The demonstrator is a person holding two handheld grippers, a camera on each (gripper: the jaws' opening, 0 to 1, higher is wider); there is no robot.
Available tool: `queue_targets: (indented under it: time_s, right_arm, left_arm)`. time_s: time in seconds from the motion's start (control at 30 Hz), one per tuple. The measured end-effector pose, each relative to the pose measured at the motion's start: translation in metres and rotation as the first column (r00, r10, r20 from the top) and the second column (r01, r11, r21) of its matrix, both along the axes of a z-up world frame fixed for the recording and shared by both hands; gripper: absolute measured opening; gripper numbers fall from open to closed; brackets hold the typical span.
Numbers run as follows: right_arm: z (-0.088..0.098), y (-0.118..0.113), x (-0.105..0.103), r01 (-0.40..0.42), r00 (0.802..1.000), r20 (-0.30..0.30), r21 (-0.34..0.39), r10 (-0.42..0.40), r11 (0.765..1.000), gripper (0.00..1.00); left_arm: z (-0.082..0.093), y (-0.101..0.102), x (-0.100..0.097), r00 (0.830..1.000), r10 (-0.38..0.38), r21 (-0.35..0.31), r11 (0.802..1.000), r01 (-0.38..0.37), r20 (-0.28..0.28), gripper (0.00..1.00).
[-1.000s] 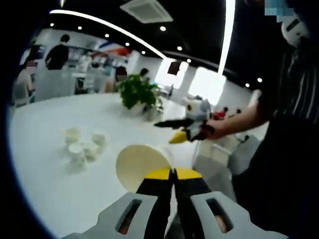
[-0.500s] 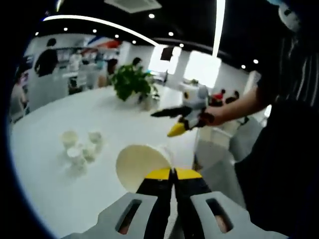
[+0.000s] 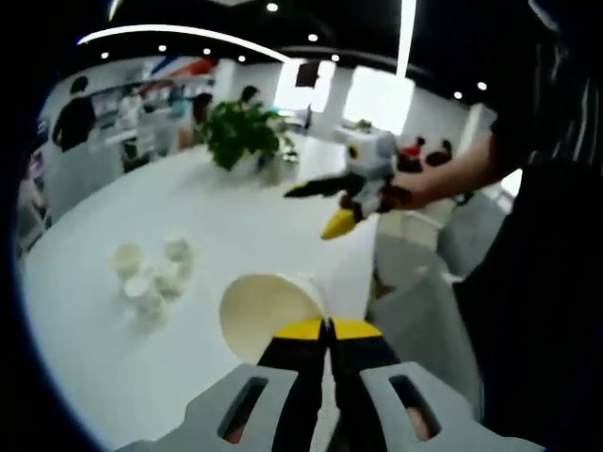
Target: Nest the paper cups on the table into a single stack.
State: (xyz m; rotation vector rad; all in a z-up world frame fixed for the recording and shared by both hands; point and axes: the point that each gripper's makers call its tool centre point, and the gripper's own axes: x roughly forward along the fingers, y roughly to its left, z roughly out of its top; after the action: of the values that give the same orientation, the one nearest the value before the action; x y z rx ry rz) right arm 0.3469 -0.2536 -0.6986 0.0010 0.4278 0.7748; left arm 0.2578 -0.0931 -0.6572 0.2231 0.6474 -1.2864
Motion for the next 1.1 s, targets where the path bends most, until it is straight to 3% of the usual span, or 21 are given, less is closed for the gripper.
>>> queue_targets:
  time_s: [0.1,0.3,0.6,1.1]
  right_arm:
    - [-0.002,-0.001,-0.001,0.003,1.000,-0.006,0.002,-0.003,1.000,1.00]
    - [-0.004,-0.001,-0.003,0.003,1.000,-0.006,0.006,-0.003,1.000,1.00]
    - [-0.008,-0.002,-0.005,0.007,1.000,-0.015,0.014,-0.007,1.000,0.99]
    - [-0.013,-0.002,-0.006,0.013,1.000,-0.026,0.025,-0.012,1.000,0.98]
  left_arm:
    - [-0.003,-0.005,-0.002,1.000,-0.014,0.015,1.000,0.014,-0.014,0.00]
    - [-0.017,-0.007,-0.007,0.999,-0.052,0.095,0.994,0.050,0.013,0.00]
    - [-0.026,-0.004,-0.004,0.998,-0.054,0.153,0.987,0.048,0.034,0.00]
    - [-0.039,-0.005,-0.005,0.996,-0.084,0.209,0.975,0.073,0.042,0.00]
